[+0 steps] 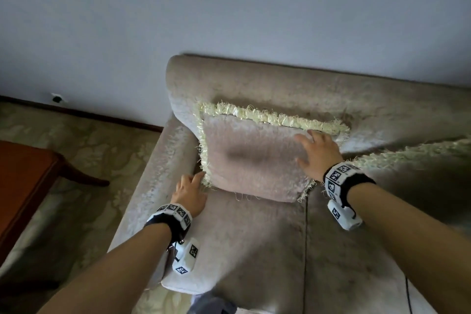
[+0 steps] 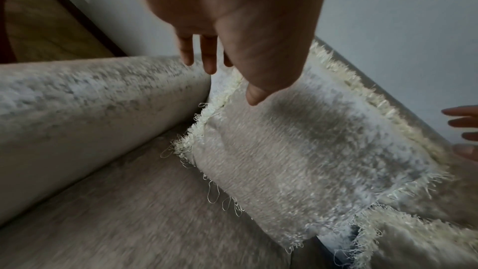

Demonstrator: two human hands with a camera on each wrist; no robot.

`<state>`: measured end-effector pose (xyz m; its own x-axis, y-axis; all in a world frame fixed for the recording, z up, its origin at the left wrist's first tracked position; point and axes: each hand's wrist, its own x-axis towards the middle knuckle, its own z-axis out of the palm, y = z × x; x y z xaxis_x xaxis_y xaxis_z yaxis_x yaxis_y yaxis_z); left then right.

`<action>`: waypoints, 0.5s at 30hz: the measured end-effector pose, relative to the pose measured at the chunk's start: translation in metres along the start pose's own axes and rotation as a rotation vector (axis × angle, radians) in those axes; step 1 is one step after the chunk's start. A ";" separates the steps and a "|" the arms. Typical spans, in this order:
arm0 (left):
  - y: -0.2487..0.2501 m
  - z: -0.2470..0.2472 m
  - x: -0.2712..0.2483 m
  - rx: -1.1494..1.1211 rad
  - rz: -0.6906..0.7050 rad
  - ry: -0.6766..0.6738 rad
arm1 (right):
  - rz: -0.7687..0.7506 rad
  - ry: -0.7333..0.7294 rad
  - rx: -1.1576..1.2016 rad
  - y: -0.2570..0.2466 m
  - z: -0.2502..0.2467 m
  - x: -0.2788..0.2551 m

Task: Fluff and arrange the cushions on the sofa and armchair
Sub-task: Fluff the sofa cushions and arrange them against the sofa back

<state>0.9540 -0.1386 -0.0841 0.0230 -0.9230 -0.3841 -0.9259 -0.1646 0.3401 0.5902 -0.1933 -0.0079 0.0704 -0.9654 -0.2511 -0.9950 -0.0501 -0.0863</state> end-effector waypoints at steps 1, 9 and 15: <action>-0.005 0.003 0.017 -0.004 0.029 -0.015 | 0.029 -0.003 -0.015 -0.003 0.003 0.008; -0.051 0.044 0.134 0.085 0.097 -0.177 | 0.132 -0.109 -0.167 -0.004 0.043 0.057; -0.074 0.113 0.189 0.103 0.167 -0.263 | 0.068 -0.074 -0.274 0.030 0.075 0.082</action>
<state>0.9846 -0.2615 -0.2788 -0.2181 -0.8106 -0.5435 -0.9422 0.0298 0.3337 0.5719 -0.2549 -0.1039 -0.0018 -0.9482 -0.3178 -0.9790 -0.0631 0.1937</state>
